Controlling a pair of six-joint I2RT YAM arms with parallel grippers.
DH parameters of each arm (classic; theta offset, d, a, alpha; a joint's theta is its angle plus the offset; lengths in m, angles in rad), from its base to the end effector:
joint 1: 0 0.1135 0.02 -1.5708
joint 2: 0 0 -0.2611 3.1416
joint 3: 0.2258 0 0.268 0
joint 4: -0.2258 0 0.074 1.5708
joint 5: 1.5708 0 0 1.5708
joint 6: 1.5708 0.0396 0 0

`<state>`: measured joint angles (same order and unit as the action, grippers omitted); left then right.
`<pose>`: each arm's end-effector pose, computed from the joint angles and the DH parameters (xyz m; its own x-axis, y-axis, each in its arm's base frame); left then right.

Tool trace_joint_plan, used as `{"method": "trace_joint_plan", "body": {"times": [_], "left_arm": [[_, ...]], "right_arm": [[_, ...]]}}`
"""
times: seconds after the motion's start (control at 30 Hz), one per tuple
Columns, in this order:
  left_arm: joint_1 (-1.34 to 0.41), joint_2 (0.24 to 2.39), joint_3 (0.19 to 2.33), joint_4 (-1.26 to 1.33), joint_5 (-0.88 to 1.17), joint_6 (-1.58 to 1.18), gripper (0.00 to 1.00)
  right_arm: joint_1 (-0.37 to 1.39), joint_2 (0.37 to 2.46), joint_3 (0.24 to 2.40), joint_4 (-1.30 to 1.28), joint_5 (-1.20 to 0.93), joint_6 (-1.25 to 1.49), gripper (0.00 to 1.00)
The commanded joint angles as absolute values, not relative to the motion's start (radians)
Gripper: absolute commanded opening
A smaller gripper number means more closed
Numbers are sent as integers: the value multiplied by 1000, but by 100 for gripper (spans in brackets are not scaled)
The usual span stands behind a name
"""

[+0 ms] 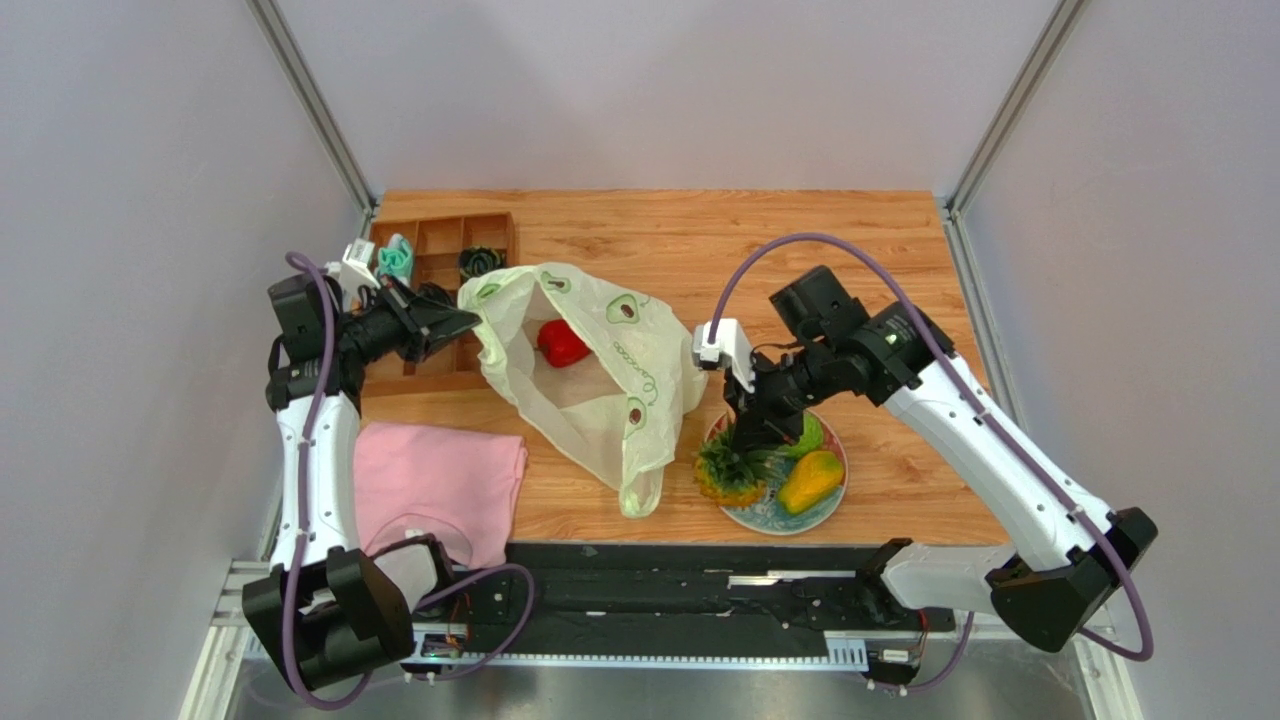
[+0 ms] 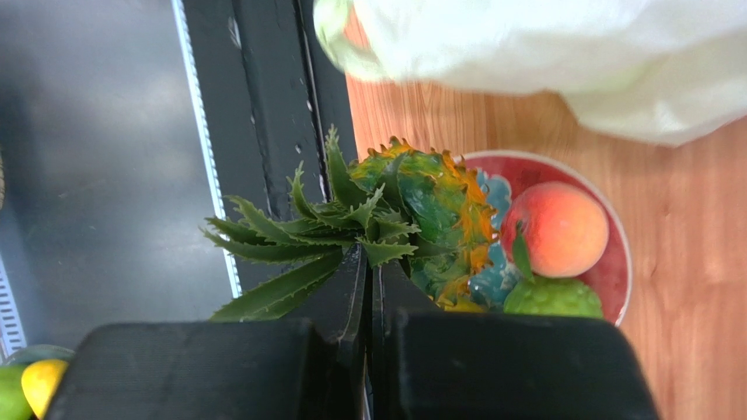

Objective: Take the fake fruits out of the plastic bag

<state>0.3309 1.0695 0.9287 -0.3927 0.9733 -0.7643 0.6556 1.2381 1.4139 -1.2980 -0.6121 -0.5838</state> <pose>0.2418 0.0485 0.3163 -0.6866 -0.6475 -0.3306 0.0212 0.4367 -0.8994 0.1665 0.1568 0.3692 -0.2121 -0.7322 -0.6472 -0.9748 0.1118 0.1929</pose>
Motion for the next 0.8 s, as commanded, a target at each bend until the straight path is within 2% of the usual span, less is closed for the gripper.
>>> {"method": "trace_joint_plan", "body": {"times": [0.0, 0.77], "left_arm": [[339, 1065, 974, -408, 980, -724, 0], [350, 1045, 956, -443, 979, -703, 0]], "right_arm": [[631, 1209, 1344, -1226, -555, -647, 0], [604, 1282, 1220, -1063, -469, -657, 0]]}}
